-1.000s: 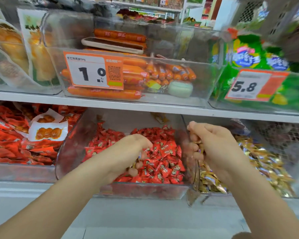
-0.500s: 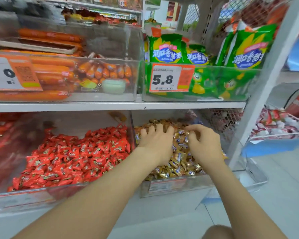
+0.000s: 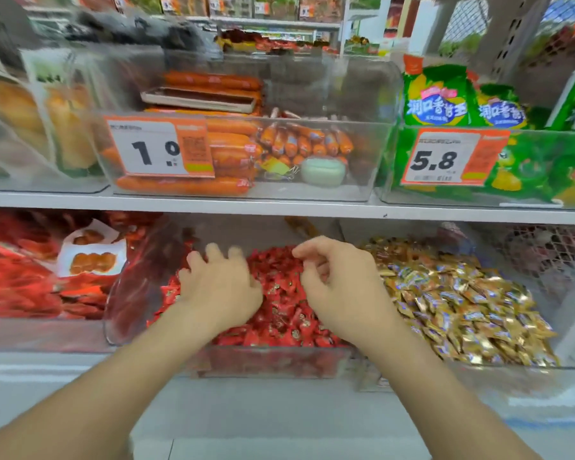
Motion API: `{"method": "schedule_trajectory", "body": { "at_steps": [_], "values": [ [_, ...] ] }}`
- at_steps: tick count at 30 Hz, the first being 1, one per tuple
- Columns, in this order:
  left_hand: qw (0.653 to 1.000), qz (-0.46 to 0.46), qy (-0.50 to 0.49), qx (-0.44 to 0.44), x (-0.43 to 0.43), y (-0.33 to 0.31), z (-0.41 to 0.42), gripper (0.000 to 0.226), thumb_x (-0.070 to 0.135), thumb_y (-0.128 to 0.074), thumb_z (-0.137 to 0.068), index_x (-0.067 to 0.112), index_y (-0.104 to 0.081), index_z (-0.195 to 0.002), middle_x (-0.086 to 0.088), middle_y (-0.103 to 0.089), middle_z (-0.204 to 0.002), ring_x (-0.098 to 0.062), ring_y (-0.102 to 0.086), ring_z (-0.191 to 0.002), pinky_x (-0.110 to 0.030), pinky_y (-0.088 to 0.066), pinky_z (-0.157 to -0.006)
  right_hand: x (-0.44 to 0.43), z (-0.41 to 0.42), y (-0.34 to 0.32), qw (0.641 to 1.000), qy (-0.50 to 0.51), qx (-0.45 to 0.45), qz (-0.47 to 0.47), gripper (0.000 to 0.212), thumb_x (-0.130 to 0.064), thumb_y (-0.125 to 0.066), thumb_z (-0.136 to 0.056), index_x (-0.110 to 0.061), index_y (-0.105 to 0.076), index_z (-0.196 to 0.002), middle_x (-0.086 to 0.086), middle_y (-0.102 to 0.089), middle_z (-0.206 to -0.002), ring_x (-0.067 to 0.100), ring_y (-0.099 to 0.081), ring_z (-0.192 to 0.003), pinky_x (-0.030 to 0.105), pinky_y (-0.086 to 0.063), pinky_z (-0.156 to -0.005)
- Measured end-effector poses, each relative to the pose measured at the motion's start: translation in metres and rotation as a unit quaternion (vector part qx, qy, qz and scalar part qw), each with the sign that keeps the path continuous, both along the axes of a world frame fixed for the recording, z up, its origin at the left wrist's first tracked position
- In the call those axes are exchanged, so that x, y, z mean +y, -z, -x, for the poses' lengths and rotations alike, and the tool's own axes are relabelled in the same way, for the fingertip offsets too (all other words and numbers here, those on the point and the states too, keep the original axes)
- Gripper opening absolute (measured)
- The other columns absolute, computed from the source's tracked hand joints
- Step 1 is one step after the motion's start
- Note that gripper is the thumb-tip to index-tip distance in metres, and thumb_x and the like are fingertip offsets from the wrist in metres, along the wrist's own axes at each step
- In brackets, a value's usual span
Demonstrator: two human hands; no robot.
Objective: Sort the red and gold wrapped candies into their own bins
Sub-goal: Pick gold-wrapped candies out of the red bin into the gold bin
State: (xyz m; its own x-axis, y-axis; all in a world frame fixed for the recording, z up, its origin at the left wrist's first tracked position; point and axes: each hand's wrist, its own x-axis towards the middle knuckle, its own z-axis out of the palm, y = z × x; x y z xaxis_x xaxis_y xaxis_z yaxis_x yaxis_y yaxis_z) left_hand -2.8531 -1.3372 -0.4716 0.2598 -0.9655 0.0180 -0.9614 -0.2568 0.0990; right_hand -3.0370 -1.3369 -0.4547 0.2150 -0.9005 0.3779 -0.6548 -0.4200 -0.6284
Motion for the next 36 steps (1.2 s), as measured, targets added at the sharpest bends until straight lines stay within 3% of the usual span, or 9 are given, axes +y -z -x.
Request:
{"method": "schedule_trajectory", "body": {
  "at_steps": [5, 10, 13, 16, 19, 21, 24, 28, 36],
  "values": [
    [0.986, -0.151, -0.067, 0.032, -0.035, 0.045, -0.072, 0.078, 0.057, -0.051, -0.099, 0.005, -0.029, -0.153, -0.026, -0.034, -0.15, -0.044, -0.034, -0.14, -0.052, -0.038, -0.115, -0.034, -0.049, 0.027, 0.943, 0.038, 0.285, -0.167, 0.049, -0.049, -0.052, -0.101, -0.024, -0.052, -0.143, 0.015, -0.046, -0.142, 0.041, -0.045, -0.133, 0.051, -0.042, -0.109],
    [0.979, -0.175, -0.068, 0.077, -0.056, 0.055, -0.07, 0.1, 0.074, -0.052, -0.088, 0.016, -0.017, -0.162, -0.021, -0.018, -0.164, -0.042, -0.014, -0.152, -0.056, -0.029, -0.116, -0.072, -0.063, 0.043, 0.911, 0.044, 0.301, -0.279, 0.089, -0.068, -0.056, -0.092, -0.036, -0.016, -0.165, 0.011, -0.01, -0.173, 0.046, -0.009, -0.156, 0.058, -0.023, -0.123],
    [0.977, -0.179, -0.004, 0.115, -0.056, 0.058, -0.048, 0.081, 0.064, -0.05, -0.092, 0.02, -0.029, -0.157, -0.017, -0.02, -0.166, -0.041, -0.015, -0.153, -0.057, -0.027, -0.118, -0.09, -0.068, 0.044, 0.896, 0.058, 0.306, -0.315, 0.113, -0.069, -0.069, -0.07, -0.04, -0.01, -0.163, 0.014, -0.016, -0.17, 0.047, -0.013, -0.155, 0.057, -0.028, -0.122],
    [0.957, -0.201, 0.095, 0.187, -0.058, 0.064, -0.027, 0.057, 0.05, -0.041, -0.095, 0.017, -0.04, -0.142, -0.019, -0.041, -0.155, -0.04, -0.034, -0.144, -0.055, -0.034, -0.116, -0.12, -0.07, 0.068, 0.911, 0.039, 0.304, -0.276, 0.083, -0.058, -0.056, -0.06, -0.032, -0.048, -0.138, 0.012, -0.059, -0.14, 0.04, -0.051, -0.137, 0.053, -0.047, -0.11],
    [0.937, -0.213, 0.149, 0.233, -0.057, 0.06, -0.022, 0.075, 0.057, -0.038, -0.089, 0.019, -0.03, -0.153, -0.015, -0.04, -0.159, -0.034, -0.039, -0.145, -0.051, -0.034, -0.118, -0.103, -0.077, 0.036, 0.937, 0.001, 0.26, -0.232, 0.031, -0.031, -0.058, -0.082, -0.022, -0.067, -0.111, 0.005, -0.071, -0.116, 0.032, -0.068, -0.113, 0.039, -0.056, -0.094],
    [0.921, -0.229, 0.159, 0.272, -0.057, 0.054, -0.027, 0.075, 0.055, -0.04, -0.097, 0.023, -0.023, -0.162, -0.013, -0.036, -0.163, -0.031, -0.04, -0.146, -0.042, -0.035, -0.12, -0.098, -0.075, 0.025, 0.929, 0.002, 0.252, -0.27, 0.037, -0.016, -0.062, -0.092, -0.017, -0.067, -0.129, 0.007, -0.069, -0.129, 0.029, -0.065, -0.119, 0.031, -0.053, -0.094],
    [0.948, -0.118, 0.089, 0.281, -0.059, 0.048, -0.042, 0.059, 0.048, -0.037, -0.091, 0.024, -0.056, -0.141, -0.015, -0.054, -0.144, -0.032, -0.054, -0.128, -0.044, -0.047, -0.109, -0.096, -0.073, 0.018, 0.92, 0.019, 0.243, -0.308, 0.047, -0.023, -0.068, -0.084, -0.027, -0.067, -0.131, 0.002, -0.069, -0.128, 0.024, -0.064, -0.11, 0.026, -0.05, -0.087],
    [0.996, -0.057, -0.007, 0.075, -0.063, 0.049, -0.076, 0.037, 0.028, -0.055, -0.096, 0.009, -0.055, -0.128, -0.017, -0.048, -0.137, -0.039, -0.04, -0.132, -0.052, -0.047, -0.105, -0.096, -0.084, 0.024, 0.912, 0.065, 0.287, -0.285, 0.057, -0.045, -0.058, -0.065, -0.034, -0.065, -0.121, 0.0, -0.065, -0.126, 0.033, -0.057, -0.122, 0.045, -0.047, -0.104],
    [0.993, -0.094, 0.014, 0.072, -0.089, 0.069, -0.102, 0.082, -0.002, -0.061, -0.089, 0.016, -0.025, -0.161, -0.016, -0.027, -0.162, -0.041, -0.042, -0.141, -0.046, -0.047, -0.111, -0.097, -0.102, 0.041, 0.953, 0.081, 0.233, -0.175, 0.05, -0.052, -0.052, -0.073, -0.028, -0.071, -0.112, 0.001, -0.069, -0.115, 0.034, -0.062, -0.114, 0.043, -0.056, -0.096]
  ]
}}
